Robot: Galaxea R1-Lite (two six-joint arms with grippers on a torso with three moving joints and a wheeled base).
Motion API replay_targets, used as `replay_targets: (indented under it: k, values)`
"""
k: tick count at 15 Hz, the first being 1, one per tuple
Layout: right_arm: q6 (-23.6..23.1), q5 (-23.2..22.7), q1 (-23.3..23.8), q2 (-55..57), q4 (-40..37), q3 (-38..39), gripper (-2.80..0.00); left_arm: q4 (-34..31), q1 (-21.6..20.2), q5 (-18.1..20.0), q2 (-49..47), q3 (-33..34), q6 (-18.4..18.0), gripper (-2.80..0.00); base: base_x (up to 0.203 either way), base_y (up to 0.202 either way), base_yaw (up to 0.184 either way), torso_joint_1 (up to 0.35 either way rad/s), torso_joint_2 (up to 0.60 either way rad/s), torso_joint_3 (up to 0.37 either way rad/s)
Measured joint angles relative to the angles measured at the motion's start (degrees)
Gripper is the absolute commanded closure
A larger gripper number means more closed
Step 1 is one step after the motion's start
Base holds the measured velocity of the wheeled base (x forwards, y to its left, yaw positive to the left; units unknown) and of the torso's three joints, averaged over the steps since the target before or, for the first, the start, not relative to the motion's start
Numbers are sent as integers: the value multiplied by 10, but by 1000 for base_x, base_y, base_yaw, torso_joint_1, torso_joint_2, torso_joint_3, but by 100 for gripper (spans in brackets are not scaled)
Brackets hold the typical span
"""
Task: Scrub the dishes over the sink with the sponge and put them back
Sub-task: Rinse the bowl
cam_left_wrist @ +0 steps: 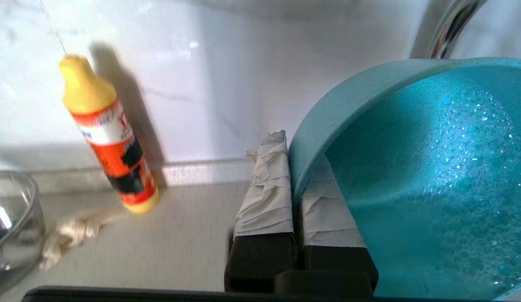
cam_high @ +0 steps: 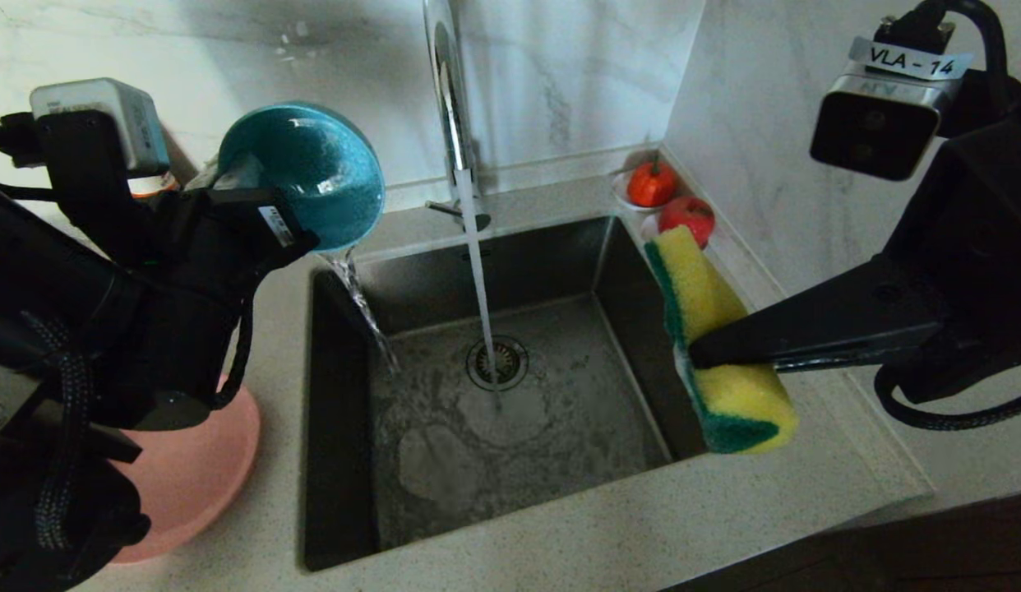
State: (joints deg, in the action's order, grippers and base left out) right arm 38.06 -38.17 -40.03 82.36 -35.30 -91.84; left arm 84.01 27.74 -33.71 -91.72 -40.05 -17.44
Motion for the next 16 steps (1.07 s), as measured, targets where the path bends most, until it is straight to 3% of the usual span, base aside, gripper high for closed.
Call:
replay_targets:
  k: [4, 16]
  values:
    - [0, 0, 5, 0, 0, 0, 0, 32, 22, 9, -4, 4, -47, 0, 0, 0, 0, 0, 0, 0]
    - [-2, 0, 10, 0, 2, -1, 0, 32, 28, 24, 8, -41, -56, 0, 0, 0, 0, 0, 0, 0]
